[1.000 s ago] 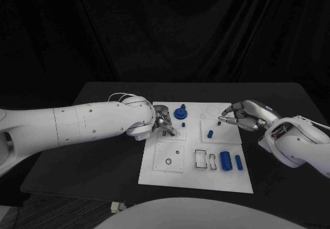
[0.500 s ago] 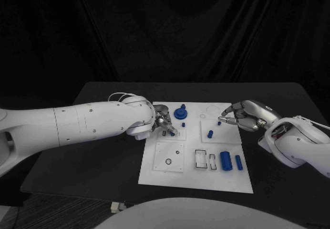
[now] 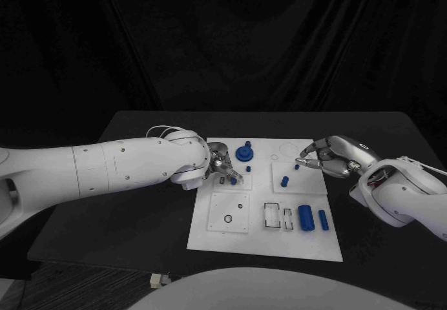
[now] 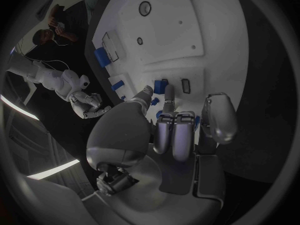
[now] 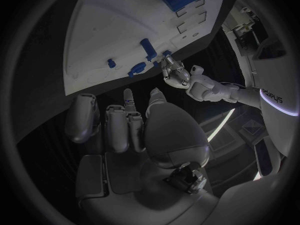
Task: Assemble the parts on the task board
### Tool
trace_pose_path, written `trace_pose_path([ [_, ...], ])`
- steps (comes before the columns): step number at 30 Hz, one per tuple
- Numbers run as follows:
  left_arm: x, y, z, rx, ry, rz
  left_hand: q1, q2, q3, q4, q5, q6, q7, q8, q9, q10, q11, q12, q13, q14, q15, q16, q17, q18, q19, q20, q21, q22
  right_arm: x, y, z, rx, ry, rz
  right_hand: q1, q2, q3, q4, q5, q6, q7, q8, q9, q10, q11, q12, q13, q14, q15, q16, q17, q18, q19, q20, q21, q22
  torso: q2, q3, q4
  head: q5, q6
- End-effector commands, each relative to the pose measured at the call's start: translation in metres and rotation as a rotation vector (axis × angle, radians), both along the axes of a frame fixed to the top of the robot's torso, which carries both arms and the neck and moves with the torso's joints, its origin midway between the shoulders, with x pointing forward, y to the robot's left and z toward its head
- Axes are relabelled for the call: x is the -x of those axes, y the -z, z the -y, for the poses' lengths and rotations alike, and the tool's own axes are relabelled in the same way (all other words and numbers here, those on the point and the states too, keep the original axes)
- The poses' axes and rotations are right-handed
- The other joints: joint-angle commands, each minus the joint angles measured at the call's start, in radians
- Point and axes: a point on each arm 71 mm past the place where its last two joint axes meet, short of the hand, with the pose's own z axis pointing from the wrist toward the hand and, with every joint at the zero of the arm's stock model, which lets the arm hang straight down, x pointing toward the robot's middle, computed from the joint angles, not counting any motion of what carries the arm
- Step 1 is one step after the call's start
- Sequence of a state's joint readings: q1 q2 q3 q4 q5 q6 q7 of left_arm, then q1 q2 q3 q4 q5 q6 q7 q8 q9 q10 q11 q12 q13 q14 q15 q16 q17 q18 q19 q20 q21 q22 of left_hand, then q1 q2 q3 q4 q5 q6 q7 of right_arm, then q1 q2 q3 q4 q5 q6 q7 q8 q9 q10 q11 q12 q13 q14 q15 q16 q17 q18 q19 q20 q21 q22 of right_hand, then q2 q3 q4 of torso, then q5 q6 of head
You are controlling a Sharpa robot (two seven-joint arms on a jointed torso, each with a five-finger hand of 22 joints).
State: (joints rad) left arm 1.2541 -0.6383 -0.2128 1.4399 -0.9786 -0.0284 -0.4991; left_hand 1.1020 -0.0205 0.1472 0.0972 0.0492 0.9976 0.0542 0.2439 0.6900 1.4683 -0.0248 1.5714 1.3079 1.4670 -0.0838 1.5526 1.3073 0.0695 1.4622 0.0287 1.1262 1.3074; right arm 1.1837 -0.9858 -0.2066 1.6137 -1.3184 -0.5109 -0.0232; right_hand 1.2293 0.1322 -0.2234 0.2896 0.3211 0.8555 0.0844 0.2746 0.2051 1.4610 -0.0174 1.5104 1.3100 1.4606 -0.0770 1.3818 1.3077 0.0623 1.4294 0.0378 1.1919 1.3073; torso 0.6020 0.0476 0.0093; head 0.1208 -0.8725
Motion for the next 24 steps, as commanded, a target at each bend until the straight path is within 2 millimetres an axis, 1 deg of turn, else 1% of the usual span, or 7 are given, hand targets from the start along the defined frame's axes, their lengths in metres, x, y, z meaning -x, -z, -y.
trace_pose_path([
  [1, 0.0012, 0.0001, 0.0014, 0.003, 0.008, -0.008, -0.01, 0.001, -0.009, 0.004, -0.002, 0.001, 0.006, -0.004, -0.001, 0.103, 0.007, -0.001, 0.263, 0.098, 0.009, -0.006, 0.25, 0.005, 0.002, 0.006, -0.004, 0.164, 0.0006, 0.0014, 0.0003, 0.004, 0.007, -0.008, 0.008, 0.002, -0.005, 0.001, 0.002, 0.006, 0.0, 0.003, -0.001, 0.063, 0.005, -0.003, 0.171, 0.047, 0.003, -0.001, 0.004, 0.015, 0.002, 0.0, -0.004, 0.161, 0.0, 0.0, 0.0003, 0.0, 0.0],
  [8, 0.002, -0.0003, 0.0006, 0.004, 0.006, -0.007, -0.011, 0.001, -0.011, 0.005, -0.002, 0.001, 0.006, -0.004, -0.002, 0.103, 0.007, -0.001, 0.263, 0.097, 0.009, -0.006, 0.25, 0.005, 0.002, 0.006, -0.005, 0.164, 0.0005, 0.0017, 0.0003, 0.005, 0.007, -0.009, 0.008, 0.002, -0.005, 0.001, 0.002, 0.006, 0.0, 0.003, -0.001, 0.063, 0.005, -0.003, 0.171, 0.047, 0.003, -0.001, 0.004, 0.015, 0.002, 0.0, -0.004, 0.161, 0.0, -0.0004, 0.0001, 0.0, 0.0],
  [13, 0.0032, -0.0007, -0.0012, 0.006, 0.002, -0.005, -0.013, 0.001, -0.018, 0.01, -0.002, 0.003, 0.006, -0.003, -0.002, 0.103, 0.007, -0.001, 0.263, 0.098, 0.009, -0.005, 0.25, 0.005, 0.001, 0.006, -0.006, 0.163, 0.0004, 0.002, 0.0003, 0.005, 0.008, -0.01, 0.008, 0.002, -0.005, 0.001, 0.002, 0.006, 0.0, 0.003, -0.001, 0.063, 0.005, -0.003, 0.171, 0.047, 0.003, -0.001, 0.004, 0.015, 0.002, 0.0, -0.004, 0.161, 0.0, 0.0, -0.0002, 0.003, 0.0],
  [16, 0.0036, -0.0009, -0.0023, 0.007, -0.001, -0.004, -0.014, 0.001, -0.02, 0.011, -0.002, 0.004, 0.006, -0.002, -0.001, 0.103, 0.007, -0.001, 0.263, 0.098, 0.009, -0.005, 0.25, 0.006, 0.001, 0.006, -0.007, 0.163, 0.0003, 0.0022, 0.0005, 0.006, 0.008, -0.01, 0.008, 0.002, -0.005, 0.001, 0.002, 0.006, 0.0, 0.003, -0.001, 0.063, 0.005, -0.003, 0.171, 0.047, 0.003, -0.001, 0.004, 0.015, 0.002, 0.0, -0.004, 0.161, 0.0, 0.0001, 0.0, 0.003, 0.0],
  [20, 0.0041, -0.0017, -0.0032, 0.015, -0.005, 0.004, -0.019, 0.001, -0.031, 0.019, -0.002, 0.003, 0.006, -0.001, 0.0, 0.103, 0.007, -0.001, 0.263, 0.098, 0.009, -0.006, 0.25, 0.005, 0.001, 0.006, -0.006, 0.163, 0.0001, 0.0024, 0.0009, 0.007, 0.009, -0.01, 0.008, 0.002, -0.005, 0.001, 0.002, 0.006, 0.0, 0.003, -0.001, 0.063, 0.005, -0.003, 0.171, 0.047, 0.003, -0.001, 0.004, 0.015, 0.002, 0.0, -0.004, 0.161, 0.0, 0.0, 0.0001, 0.002, 0.0],
  [24, 0.0052, -0.0037, -0.0036, 0.036, -0.012, 0.024, -0.025, -0.002, -0.046, 0.028, -0.002, -0.01, 0.007, 0.002, 0.005, 0.103, 0.008, -0.001, 0.263, 0.098, 0.01, -0.004, 0.251, 0.005, 0.001, 0.006, -0.006, 0.163, -0.0002, 0.0025, 0.0015, 0.008, 0.01, -0.01, 0.008, 0.002, -0.007, 0.001, 0.002, 0.006, 0.0, 0.003, -0.001, 0.063, 0.005, -0.002, 0.172, 0.047, 0.003, 0.0, 0.004, 0.015, 0.003, 0.0, -0.003, 0.161, 0.0, 0.0001, 0.0002, 0.003, 0.0],
])
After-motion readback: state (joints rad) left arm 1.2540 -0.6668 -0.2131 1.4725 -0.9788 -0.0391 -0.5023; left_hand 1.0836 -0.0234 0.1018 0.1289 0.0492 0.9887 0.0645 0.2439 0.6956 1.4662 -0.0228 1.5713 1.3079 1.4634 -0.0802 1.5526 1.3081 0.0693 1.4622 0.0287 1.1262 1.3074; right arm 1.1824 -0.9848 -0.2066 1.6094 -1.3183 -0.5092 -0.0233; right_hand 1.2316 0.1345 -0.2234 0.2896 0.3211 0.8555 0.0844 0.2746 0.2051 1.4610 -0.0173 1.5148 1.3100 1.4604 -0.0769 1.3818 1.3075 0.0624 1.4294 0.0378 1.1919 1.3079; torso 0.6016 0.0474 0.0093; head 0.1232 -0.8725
